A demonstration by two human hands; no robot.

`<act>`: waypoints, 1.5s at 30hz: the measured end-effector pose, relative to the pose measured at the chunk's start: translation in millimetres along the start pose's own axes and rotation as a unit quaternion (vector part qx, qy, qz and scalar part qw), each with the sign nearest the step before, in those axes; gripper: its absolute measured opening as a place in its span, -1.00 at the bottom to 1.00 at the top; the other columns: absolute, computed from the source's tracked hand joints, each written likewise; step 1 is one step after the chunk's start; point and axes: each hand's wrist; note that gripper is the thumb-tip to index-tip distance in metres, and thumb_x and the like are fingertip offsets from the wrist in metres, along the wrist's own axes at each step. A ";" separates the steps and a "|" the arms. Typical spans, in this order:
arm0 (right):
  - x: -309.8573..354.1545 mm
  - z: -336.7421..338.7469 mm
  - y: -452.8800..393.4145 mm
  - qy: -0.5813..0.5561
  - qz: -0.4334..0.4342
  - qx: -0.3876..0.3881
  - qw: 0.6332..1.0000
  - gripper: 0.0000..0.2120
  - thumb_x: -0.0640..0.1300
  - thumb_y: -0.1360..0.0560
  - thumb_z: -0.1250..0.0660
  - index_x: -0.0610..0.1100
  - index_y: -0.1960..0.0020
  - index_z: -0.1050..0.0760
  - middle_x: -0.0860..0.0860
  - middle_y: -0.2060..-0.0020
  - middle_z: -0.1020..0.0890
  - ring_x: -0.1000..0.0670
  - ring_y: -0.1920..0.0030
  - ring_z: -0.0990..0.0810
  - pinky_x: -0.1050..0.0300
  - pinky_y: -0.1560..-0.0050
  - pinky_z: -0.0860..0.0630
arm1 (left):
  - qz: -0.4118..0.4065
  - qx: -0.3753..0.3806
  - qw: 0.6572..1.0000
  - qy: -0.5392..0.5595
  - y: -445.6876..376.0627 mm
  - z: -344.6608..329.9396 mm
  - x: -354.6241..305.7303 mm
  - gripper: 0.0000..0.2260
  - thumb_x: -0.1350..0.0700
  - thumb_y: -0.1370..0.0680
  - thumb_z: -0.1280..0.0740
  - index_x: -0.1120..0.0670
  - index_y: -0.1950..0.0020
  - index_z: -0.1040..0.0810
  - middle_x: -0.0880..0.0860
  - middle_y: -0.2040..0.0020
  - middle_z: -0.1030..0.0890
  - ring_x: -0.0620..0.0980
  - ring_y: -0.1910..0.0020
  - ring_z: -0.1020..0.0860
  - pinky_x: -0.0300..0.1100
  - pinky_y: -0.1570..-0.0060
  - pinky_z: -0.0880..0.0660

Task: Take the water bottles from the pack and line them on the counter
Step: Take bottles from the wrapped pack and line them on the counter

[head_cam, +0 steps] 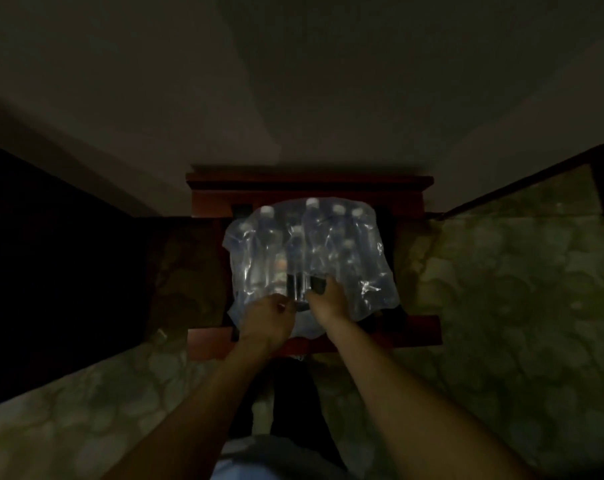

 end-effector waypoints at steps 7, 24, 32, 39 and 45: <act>-1.0 -16.2 -38.5 -0.090 -0.004 -0.007 0.996 -0.22 -0.14 -0.58 -0.30 0.06 -0.59 0.13 -0.13 -0.38 -0.44 -0.12 -0.17 -0.58 0.17 0.08 -0.55 | 0.048 -0.018 0.999 -0.004 -22.8 -25.0 -3.8 -0.67 -0.03 -0.63 -0.22 0.09 -0.30 -0.56 0.10 -0.17 -0.67 -0.10 0.15 -0.53 -0.34 0.34 -0.32; 20.7 -12.9 -29.0 -0.205 -0.144 0.006 0.968 -0.53 -0.08 -0.46 -0.43 -0.28 -0.29 -0.47 -0.23 -0.14 -0.63 -0.21 -0.07 -0.65 -0.13 -0.09 -0.61 | 0.052 -0.003 0.998 -0.025 -33.1 2.5 -7.2 -0.63 -0.04 -0.63 -0.23 0.15 -0.31 -0.54 0.17 -0.27 -0.59 0.11 -0.20 -0.57 -0.12 -0.12 -0.47; 33.7 14.4 27.6 -0.308 -0.193 0.011 0.932 -0.55 0.03 -0.38 -0.47 -0.18 -0.17 -0.58 -0.08 0.07 -0.64 -0.01 0.20 -0.60 0.21 0.45 -0.50 | 0.055 0.029 0.994 0.095 -19.1 14.9 -27.8 -0.55 -0.07 -0.67 -0.10 0.28 -0.14 -0.57 0.28 -0.11 -0.64 0.24 -0.08 -0.61 0.03 -0.14 -0.56; 51.5 44.6 79.5 -0.052 -0.061 -0.006 0.997 -0.61 0.23 -0.31 -0.41 -0.01 0.03 -0.50 0.06 0.17 -0.61 0.08 0.25 -0.56 0.26 0.42 -0.41 | 0.153 0.220 0.859 0.436 2.9 23.5 -46.0 -0.49 -0.22 -0.61 -0.14 0.21 -0.16 -0.53 0.19 -0.04 -0.62 0.10 -0.04 -0.57 -0.05 -0.06 -0.49; 75.6 66.8 107.4 0.129 0.079 0.083 0.985 -0.71 0.25 -0.34 -0.42 0.05 0.15 -0.54 0.08 0.25 -0.65 0.10 0.25 -0.62 0.23 0.37 -0.50 | 0.098 0.315 0.862 0.384 4.3 58.9 -35.1 -0.66 -0.10 -0.51 -0.38 0.13 -0.11 -0.63 0.13 0.12 -0.68 0.03 0.21 -0.65 -0.18 0.34 -0.55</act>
Point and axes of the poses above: each hand's wrist, its own y-axis away from the middle knuckle, its own z-axis out of the back of the hand, x = y × z
